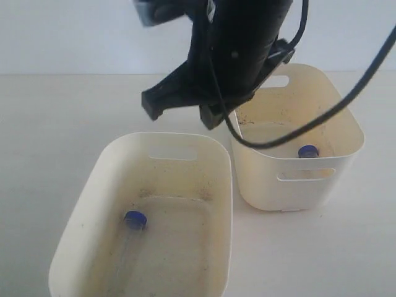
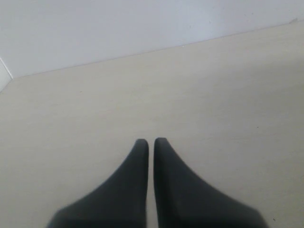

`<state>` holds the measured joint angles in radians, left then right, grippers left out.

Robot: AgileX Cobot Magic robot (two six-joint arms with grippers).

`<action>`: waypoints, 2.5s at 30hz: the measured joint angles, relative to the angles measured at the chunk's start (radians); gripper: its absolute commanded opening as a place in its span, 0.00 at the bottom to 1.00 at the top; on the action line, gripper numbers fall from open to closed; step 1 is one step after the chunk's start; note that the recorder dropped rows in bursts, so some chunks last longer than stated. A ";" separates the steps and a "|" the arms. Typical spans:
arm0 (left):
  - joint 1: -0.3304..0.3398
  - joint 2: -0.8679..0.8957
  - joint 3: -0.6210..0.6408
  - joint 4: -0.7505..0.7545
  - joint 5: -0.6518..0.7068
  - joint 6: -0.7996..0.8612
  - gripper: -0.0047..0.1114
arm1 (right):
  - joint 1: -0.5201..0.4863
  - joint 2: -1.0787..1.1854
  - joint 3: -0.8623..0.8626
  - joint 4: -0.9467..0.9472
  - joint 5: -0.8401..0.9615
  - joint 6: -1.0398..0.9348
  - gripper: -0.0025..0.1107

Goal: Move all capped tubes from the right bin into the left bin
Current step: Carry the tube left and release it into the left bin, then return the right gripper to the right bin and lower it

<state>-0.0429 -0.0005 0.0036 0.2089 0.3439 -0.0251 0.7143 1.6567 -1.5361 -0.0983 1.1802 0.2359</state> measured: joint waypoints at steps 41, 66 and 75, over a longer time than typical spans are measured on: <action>0.000 0.000 0.000 0.000 0.000 0.000 0.08 | -0.488 0.379 -0.067 0.113 -0.025 0.004 0.02; 0.000 0.000 0.000 0.000 0.000 0.000 0.08 | -0.492 0.453 -0.067 0.198 -0.033 -0.037 0.02; 0.000 0.000 0.000 0.000 0.000 0.000 0.08 | -0.492 0.478 -0.067 0.176 -0.099 -0.056 0.02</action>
<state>-0.0429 -0.0005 0.0036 0.2089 0.3439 -0.0251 0.2222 2.1351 -1.6036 0.0780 1.0811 0.1802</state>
